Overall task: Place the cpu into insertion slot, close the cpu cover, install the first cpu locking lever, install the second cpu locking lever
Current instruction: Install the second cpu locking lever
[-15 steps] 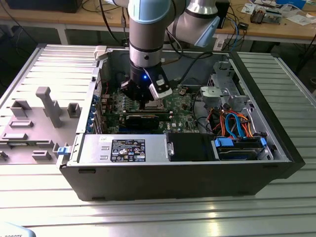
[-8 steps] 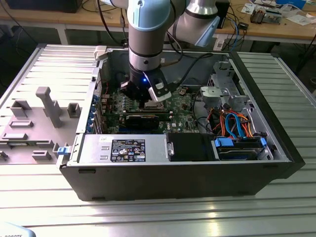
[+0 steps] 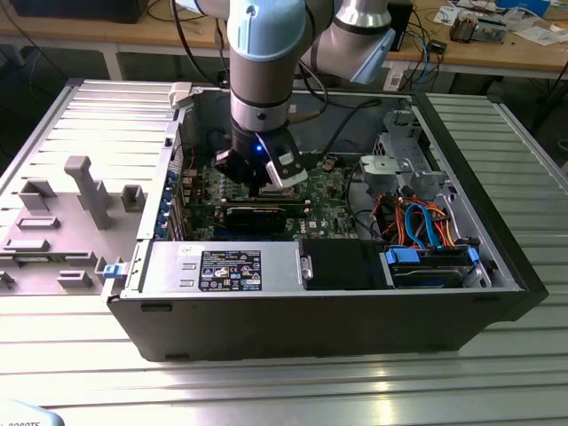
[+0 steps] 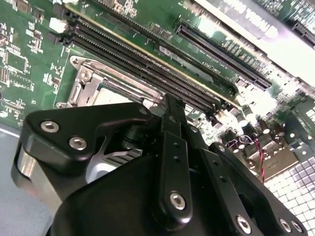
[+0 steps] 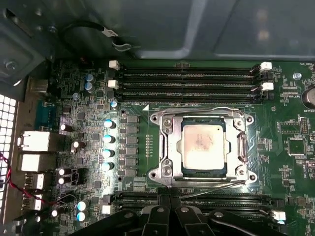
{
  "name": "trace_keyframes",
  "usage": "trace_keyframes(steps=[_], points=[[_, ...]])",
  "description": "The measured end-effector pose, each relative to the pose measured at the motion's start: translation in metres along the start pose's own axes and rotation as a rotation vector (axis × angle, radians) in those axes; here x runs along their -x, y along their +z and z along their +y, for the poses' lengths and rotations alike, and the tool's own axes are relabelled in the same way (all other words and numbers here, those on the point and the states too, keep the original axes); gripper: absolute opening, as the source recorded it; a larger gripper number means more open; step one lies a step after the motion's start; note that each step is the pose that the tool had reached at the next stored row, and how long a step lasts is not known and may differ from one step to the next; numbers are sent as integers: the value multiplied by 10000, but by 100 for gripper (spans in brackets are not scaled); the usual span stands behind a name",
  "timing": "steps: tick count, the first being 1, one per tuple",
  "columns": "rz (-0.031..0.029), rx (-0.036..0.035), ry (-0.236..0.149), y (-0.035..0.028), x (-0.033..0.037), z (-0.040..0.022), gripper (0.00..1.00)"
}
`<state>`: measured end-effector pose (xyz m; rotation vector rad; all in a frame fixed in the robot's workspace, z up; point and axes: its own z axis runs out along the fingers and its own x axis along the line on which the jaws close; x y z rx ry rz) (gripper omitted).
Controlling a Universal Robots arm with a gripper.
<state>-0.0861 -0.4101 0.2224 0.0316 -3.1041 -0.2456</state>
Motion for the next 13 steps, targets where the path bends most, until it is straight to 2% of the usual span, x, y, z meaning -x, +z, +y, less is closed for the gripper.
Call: trace_keyframes(steps=[3,5,7,8,10,11,13], points=[[2,24,1,8,0,-10,11],[6,96,-2,22,-3,-14,11],[7,137,-3,34,-7,-26,11],[7,178,-3,42,-12,-39,11],[4,313,-8,71,-30,-57,11],[4,416,-10,84,-45,-59,11],[1,523,-13,104,-64,-61,11]])
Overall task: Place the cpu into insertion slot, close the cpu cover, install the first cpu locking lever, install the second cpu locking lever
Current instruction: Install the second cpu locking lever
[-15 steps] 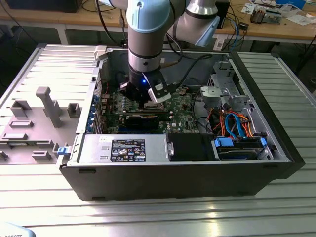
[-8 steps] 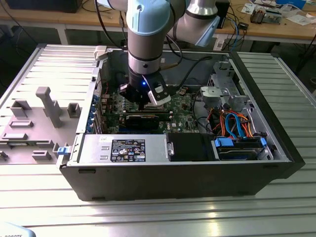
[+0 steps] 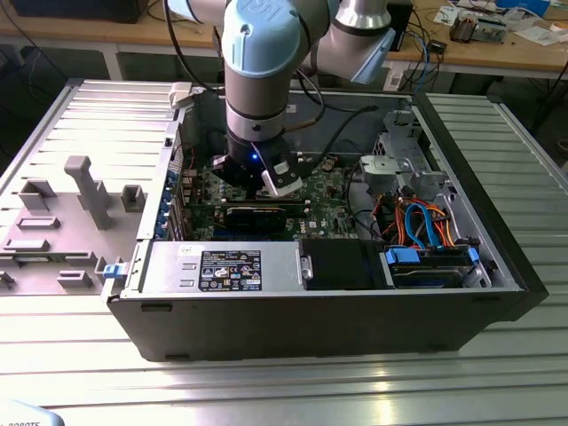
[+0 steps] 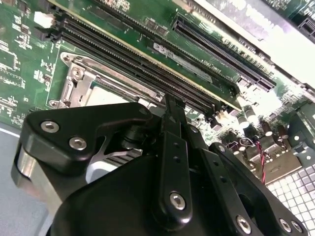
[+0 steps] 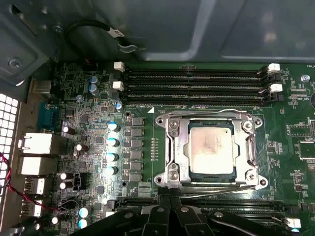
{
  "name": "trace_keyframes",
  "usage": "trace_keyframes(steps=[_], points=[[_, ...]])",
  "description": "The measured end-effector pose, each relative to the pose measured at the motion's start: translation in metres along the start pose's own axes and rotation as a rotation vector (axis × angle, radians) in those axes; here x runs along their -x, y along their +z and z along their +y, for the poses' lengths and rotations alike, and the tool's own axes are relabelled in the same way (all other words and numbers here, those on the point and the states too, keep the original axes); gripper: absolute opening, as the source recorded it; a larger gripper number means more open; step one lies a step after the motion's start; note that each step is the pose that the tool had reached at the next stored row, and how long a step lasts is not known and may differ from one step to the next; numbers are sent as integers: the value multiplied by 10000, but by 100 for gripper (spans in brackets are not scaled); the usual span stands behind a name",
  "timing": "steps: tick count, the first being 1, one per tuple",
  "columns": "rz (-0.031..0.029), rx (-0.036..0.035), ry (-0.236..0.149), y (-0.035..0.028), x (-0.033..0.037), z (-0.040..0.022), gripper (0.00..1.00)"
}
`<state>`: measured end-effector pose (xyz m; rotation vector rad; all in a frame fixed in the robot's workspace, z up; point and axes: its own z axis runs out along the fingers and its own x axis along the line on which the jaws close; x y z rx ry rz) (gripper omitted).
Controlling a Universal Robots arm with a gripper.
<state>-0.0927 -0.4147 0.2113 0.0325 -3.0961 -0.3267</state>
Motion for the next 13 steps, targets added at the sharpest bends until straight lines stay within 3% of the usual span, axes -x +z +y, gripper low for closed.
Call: trace_keyframes(steps=[7,9,13], points=[[2,156,-6,100,-14,-21,11],[-8,252,-6,132,-18,-13,11],[-7,275,-8,137,-24,2,11]])
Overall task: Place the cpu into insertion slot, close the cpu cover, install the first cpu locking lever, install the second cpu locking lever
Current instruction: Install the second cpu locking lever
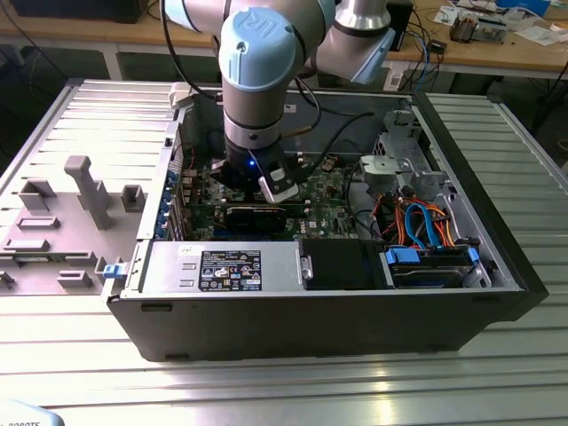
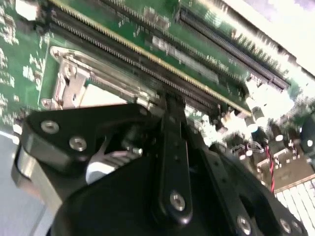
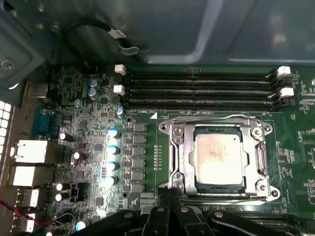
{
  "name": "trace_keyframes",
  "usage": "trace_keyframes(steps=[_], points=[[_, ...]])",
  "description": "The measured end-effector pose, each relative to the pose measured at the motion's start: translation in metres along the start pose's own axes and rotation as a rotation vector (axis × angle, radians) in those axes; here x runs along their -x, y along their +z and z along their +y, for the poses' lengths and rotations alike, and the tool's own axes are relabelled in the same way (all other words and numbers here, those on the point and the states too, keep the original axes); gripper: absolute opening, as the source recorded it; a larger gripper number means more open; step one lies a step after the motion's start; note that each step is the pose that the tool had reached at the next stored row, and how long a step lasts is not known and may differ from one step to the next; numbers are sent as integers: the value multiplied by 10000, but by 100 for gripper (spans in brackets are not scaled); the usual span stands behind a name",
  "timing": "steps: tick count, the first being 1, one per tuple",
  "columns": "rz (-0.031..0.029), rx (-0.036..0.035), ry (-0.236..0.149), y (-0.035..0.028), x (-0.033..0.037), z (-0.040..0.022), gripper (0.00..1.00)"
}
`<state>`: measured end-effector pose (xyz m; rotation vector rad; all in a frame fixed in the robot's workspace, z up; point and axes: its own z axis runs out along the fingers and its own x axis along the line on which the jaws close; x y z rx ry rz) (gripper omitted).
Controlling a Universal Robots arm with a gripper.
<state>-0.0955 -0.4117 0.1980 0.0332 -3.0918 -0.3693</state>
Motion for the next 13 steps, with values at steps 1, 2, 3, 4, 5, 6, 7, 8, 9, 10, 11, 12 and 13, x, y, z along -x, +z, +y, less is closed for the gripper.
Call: trace_keyframes(steps=[1,2,3,4,5,6,7,8,9,10,11,12,13], points=[[-1,1,-1,3,-3,7,11],[0,-1,0,4,-8,15,11],[1,-2,0,5,-12,21,11],[2,-4,1,7,-17,32,11],[2,-4,0,9,-18,38,11],[2,-4,1,10,-20,45,11],[2,1,-1,14,-23,54,11],[0,-1,-1,15,-26,58,11],[1,-2,0,16,-31,63,11],[2,-2,0,12,-33,69,11],[0,-3,-1,6,-33,74,11],[0,-1,-2,-9,-33,80,11],[1,-3,0,-37,-35,89,11]])
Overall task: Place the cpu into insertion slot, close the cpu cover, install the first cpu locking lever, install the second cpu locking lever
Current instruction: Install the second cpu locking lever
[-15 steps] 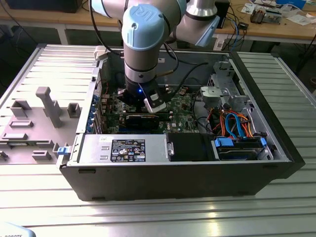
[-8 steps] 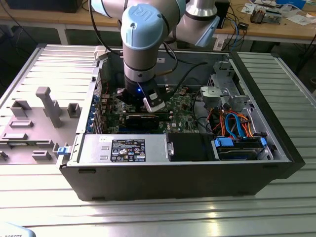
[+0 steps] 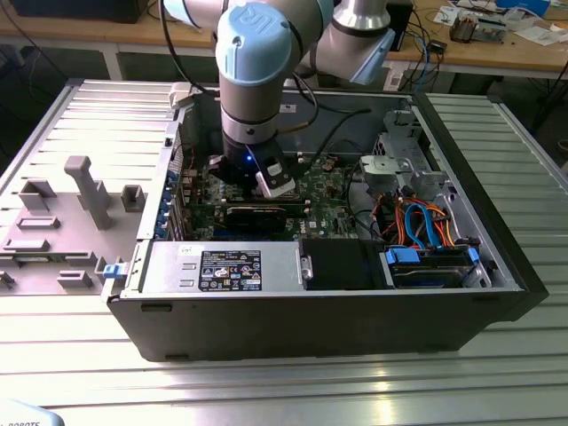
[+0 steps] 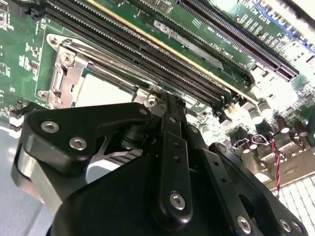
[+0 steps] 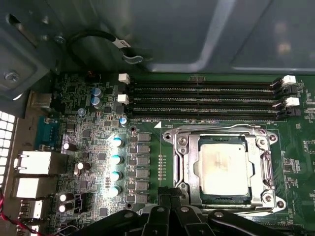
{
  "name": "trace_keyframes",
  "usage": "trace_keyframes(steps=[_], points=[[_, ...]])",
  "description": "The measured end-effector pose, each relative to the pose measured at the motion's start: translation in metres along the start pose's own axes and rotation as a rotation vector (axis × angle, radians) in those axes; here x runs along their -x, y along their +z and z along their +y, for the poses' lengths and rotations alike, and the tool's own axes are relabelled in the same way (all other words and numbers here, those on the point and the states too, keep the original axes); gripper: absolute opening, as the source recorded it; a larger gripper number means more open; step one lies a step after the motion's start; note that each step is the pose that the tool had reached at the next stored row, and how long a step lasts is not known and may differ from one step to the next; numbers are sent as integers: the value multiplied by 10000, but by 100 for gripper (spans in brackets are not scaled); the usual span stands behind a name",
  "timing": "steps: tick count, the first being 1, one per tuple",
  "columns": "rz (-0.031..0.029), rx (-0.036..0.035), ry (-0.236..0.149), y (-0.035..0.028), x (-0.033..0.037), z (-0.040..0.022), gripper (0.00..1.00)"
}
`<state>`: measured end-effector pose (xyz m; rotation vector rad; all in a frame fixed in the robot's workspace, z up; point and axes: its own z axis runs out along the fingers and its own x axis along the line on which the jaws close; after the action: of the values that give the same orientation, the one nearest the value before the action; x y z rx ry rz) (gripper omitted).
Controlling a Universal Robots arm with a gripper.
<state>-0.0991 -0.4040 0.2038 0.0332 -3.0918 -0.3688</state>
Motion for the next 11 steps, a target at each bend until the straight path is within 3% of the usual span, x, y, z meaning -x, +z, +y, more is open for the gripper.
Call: trace_keyframes(steps=[6,11], points=[[1,-1,0,-256,-12,65,11],[0,52,-1,-258,-12,65,11]])
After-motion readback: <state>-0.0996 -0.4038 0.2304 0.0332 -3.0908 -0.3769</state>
